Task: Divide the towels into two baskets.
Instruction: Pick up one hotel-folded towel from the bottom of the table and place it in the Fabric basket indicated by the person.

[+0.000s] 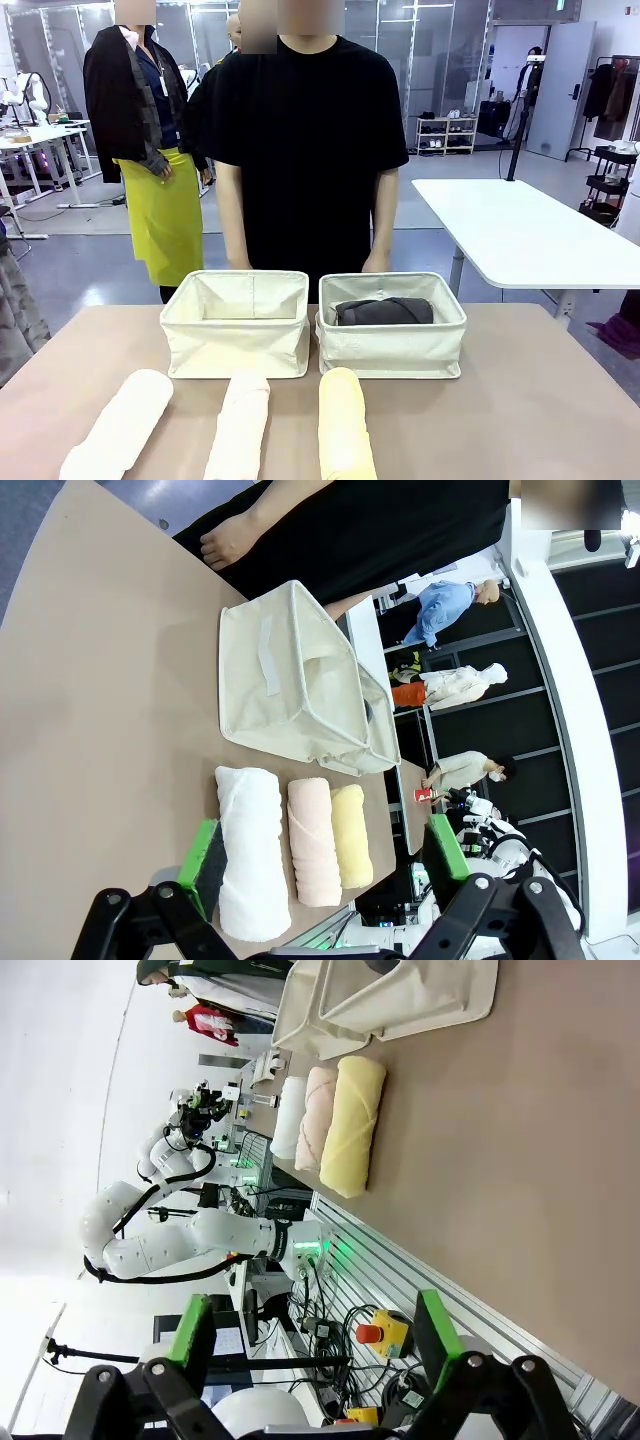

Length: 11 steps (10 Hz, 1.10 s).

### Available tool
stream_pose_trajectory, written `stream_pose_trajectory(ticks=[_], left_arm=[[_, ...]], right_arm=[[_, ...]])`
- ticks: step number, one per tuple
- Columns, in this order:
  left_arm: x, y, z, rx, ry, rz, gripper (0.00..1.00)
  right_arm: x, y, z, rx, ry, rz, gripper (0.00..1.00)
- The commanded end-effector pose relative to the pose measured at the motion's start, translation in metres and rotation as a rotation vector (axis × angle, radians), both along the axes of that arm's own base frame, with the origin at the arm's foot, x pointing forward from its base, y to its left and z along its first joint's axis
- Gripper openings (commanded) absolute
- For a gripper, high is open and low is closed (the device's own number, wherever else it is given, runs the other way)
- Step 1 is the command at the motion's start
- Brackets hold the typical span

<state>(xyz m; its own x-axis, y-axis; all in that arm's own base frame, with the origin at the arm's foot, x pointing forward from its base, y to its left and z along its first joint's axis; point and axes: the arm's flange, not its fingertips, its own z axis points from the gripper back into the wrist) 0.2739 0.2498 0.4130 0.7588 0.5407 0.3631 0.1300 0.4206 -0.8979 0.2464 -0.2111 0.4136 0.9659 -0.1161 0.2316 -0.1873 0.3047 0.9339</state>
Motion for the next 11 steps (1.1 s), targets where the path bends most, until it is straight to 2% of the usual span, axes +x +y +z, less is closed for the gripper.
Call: stream_pose_trajectory(ticks=[1, 11], left_arm=[[-0.0014, 0.0016, 0.0010, -0.006, -0.011, 0.004, 1.00], [-0.0014, 0.0016, 0.0010, -0.006, -0.011, 0.004, 1.00]], right_arm=[[0.0004, 0.0019, 0.0010, 0.000, -0.004, 0.004, 1.00], [0.0004, 0.0019, 0.0010, 0.000, -0.004, 0.004, 1.00]])
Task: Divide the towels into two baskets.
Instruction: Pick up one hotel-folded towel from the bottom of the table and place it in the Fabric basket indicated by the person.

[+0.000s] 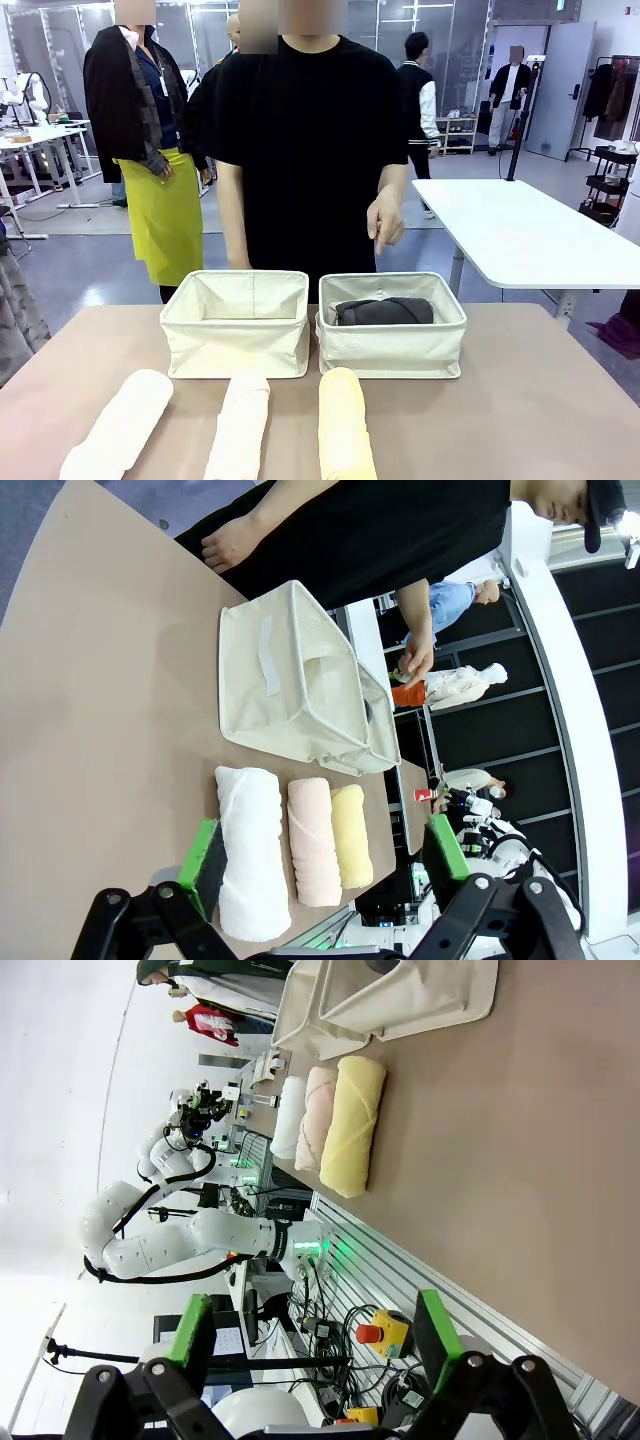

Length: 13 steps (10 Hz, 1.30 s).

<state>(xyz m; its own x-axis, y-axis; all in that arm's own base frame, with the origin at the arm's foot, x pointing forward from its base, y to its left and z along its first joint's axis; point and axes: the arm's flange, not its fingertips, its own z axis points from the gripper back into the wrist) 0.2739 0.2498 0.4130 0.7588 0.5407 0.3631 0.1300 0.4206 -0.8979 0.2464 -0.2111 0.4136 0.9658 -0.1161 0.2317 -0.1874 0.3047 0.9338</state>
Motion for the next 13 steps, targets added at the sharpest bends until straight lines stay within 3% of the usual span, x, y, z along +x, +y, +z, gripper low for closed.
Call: stream_pose_trajectory(ticks=[1, 4, 5, 6, 9, 13], left_arm=[[-0.001, 0.002, 0.001, -0.006, -0.011, 0.004, 1.00], [-0.001, 0.002, 0.001, -0.006, -0.011, 0.004, 1.00], [-0.001, 0.002, 0.001, -0.006, -0.011, 0.004, 1.00], [-0.001, 0.002, 0.001, -0.006, -0.011, 0.004, 1.00], [-0.001, 0.002, 0.001, -0.006, -0.011, 0.004, 1.00], [-0.001, 0.002, 0.001, -0.006, -0.011, 0.004, 1.00]], right_arm=[[0.000, 0.002, 0.001, 0.000, -0.004, 0.004, 1.00], [0.000, 0.000, 0.000, 0.000, 0.000, 0.000, 1.00], [0.007, 0.010, 0.013, -0.002, -0.042, -0.030, 1.00], [0.012, 0.028, 0.030, -0.059, -0.063, 0.031, 1.00], [0.028, 0.076, 0.082, -0.198, -0.060, 0.141, 1.00], [0.048, 0.178, 0.135, -0.351, 0.063, 0.198, 1.00]])
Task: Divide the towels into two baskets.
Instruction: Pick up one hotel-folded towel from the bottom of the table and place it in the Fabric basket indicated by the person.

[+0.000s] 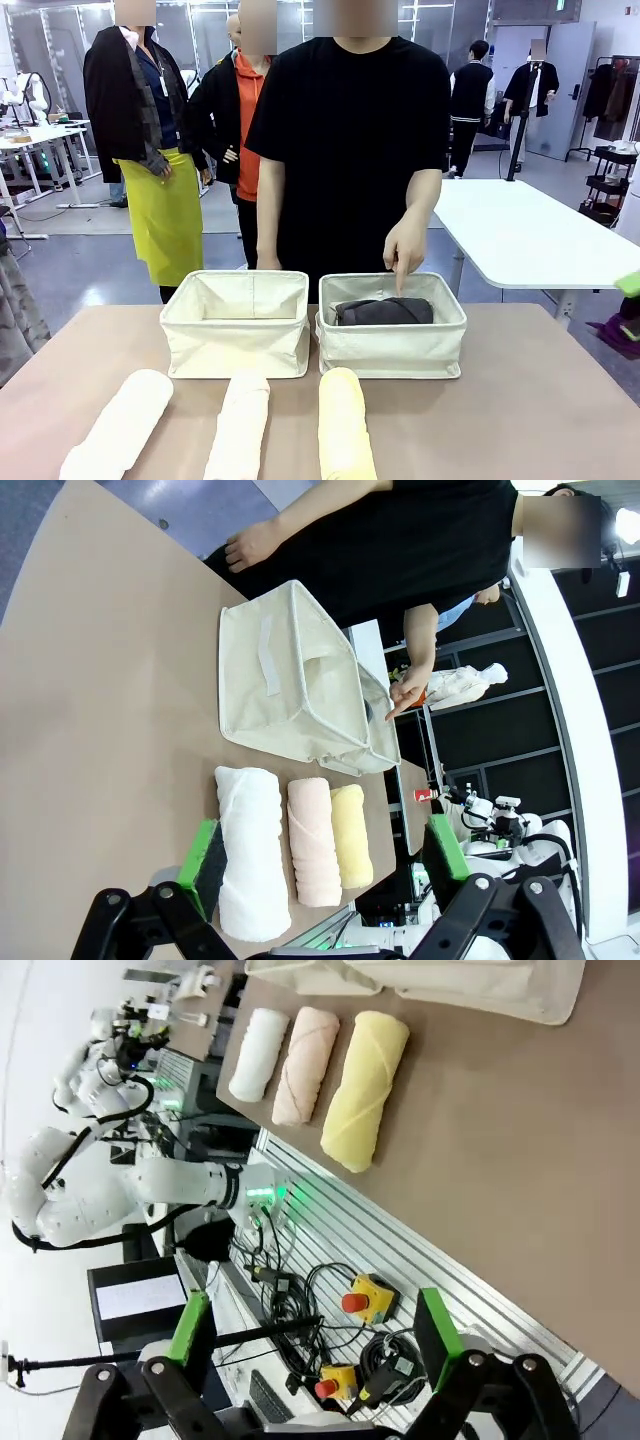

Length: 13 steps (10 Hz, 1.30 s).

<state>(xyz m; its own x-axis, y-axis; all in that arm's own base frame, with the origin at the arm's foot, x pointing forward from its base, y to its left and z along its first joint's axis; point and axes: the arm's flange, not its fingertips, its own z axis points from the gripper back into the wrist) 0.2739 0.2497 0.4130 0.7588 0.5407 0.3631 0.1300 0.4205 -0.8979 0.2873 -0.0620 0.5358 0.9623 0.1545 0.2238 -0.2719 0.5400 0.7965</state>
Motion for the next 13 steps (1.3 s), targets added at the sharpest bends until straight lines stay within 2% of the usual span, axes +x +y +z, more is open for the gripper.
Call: stream_pose_trajectory(ticks=[1, 4, 5, 9, 11, 12, 13], left_arm=[[-0.001, 0.002, 0.001, -0.006, -0.011, 0.004, 1.00], [-0.001, 0.002, 0.001, -0.006, -0.011, 0.004, 1.00], [-0.001, 0.002, 0.001, -0.006, -0.011, 0.004, 1.00], [-0.001, 0.002, 0.001, -0.006, -0.011, 0.004, 1.00], [-0.001, 0.002, 0.001, -0.006, -0.011, 0.004, 1.00], [-0.001, 0.002, 0.001, -0.006, -0.011, 0.004, 1.00], [-0.001, 0.002, 0.001, -0.006, -0.011, 0.004, 1.00]], right_arm=[[0.018, 0.058, 0.022, -0.078, 0.103, 0.015, 1.00], [0.051, 0.150, 0.020, -0.250, 0.242, 0.061, 1.00], [0.055, 0.182, 0.013, -0.318, 0.245, 0.043, 1.00], [0.031, 0.281, -0.038, -0.520, 0.133, -0.133, 1.00], [0.022, 0.309, -0.061, -0.563, 0.074, -0.176, 1.00], [0.023, 0.305, -0.061, -0.542, 0.034, -0.167, 1.00], [0.028, 0.297, -0.050, -0.521, 0.087, -0.102, 1.00]])
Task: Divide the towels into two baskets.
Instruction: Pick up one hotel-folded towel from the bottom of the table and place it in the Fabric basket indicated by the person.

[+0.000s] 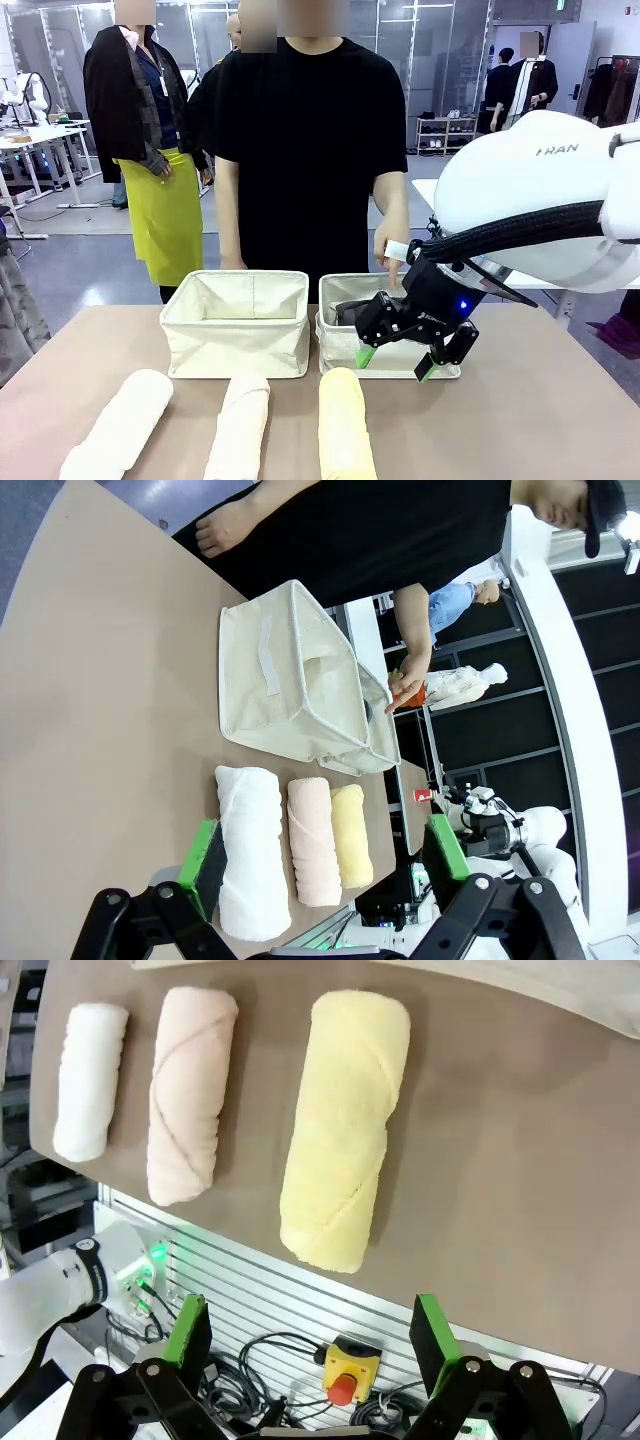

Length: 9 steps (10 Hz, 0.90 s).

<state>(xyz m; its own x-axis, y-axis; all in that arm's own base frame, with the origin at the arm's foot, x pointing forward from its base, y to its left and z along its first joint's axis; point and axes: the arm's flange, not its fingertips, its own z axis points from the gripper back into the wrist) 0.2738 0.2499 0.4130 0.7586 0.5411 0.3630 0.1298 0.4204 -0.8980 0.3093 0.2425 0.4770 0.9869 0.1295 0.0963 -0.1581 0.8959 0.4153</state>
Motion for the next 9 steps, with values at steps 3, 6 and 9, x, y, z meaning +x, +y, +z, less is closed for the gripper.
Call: stream_pose_trajectory(ticks=[3, 6, 9], left_arm=[[-0.001, 0.001, 0.001, -0.006, -0.011, 0.004, 1.00], [-0.001, 0.001, 0.001, -0.006, -0.011, 0.004, 1.00], [-0.001, 0.001, 0.001, -0.006, -0.011, 0.004, 1.00]], right_arm=[[0.006, -0.008, 0.009, 0.014, 0.037, 0.001, 1.00], [0.007, 0.012, 0.004, -0.051, 0.004, 0.006, 1.00], [0.004, 0.062, -0.027, -0.147, 0.058, -0.045, 1.00]])
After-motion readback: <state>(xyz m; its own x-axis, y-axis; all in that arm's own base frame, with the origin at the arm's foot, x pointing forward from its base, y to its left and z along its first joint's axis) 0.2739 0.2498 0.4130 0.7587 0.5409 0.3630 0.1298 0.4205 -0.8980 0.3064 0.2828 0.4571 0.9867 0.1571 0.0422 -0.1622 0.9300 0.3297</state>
